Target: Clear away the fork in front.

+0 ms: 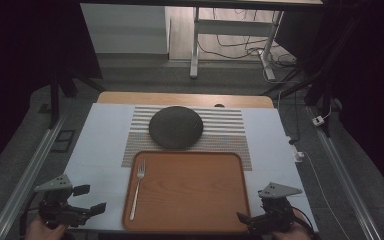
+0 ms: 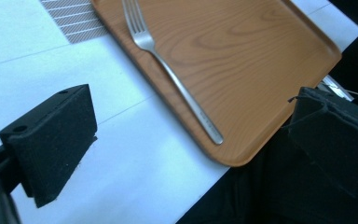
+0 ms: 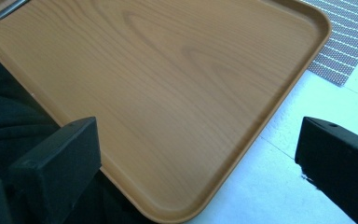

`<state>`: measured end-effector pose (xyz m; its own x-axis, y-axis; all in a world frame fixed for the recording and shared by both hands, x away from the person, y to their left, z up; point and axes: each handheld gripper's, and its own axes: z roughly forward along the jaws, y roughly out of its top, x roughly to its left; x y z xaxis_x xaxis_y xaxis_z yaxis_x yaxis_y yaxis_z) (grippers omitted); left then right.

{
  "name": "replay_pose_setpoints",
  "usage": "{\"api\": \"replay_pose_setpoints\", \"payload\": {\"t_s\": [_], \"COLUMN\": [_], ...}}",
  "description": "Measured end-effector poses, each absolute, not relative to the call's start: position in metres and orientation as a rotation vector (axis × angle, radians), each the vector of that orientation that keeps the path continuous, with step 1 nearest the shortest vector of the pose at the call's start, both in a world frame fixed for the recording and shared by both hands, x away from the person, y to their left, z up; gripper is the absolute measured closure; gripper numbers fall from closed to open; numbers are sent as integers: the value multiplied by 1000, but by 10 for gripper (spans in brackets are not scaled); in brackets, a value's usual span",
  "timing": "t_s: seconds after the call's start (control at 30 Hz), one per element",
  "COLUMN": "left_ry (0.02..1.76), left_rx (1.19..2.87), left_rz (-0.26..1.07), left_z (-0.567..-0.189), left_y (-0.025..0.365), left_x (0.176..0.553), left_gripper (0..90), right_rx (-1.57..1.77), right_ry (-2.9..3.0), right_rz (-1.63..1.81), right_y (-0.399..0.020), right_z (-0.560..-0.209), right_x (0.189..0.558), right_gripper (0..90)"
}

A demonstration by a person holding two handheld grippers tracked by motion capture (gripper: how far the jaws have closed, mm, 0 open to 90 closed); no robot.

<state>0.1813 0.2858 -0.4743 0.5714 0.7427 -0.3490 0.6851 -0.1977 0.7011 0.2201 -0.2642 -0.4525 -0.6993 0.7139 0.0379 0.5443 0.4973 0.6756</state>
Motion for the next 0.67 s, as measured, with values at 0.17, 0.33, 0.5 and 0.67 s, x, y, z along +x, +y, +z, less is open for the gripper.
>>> {"api": "replay_pose_setpoints", "payload": {"t_s": [0.17,0.33,0.5,0.67], "left_ry": [1170,1191,1220,1248], "left_rx": [1941,1975,2003,1997], "left_rz": [103,114,112,91], "left_z": [-476,-477,-478,-479], "left_y": [288,289,289,290], "left_x": [176,173,170,172], "left_gripper": [2,0,0,0], "right_rx": [1073,1073,1074,1073], "right_ry": [2496,2496,2496,2496], "right_rz": [995,994,991,989], "right_y": [-264,-264,-264,-264], "right_z": [-453,-452,-452,-453], "right_x": [220,220,220,220], "right_gripper": [2,2,2,2]}}
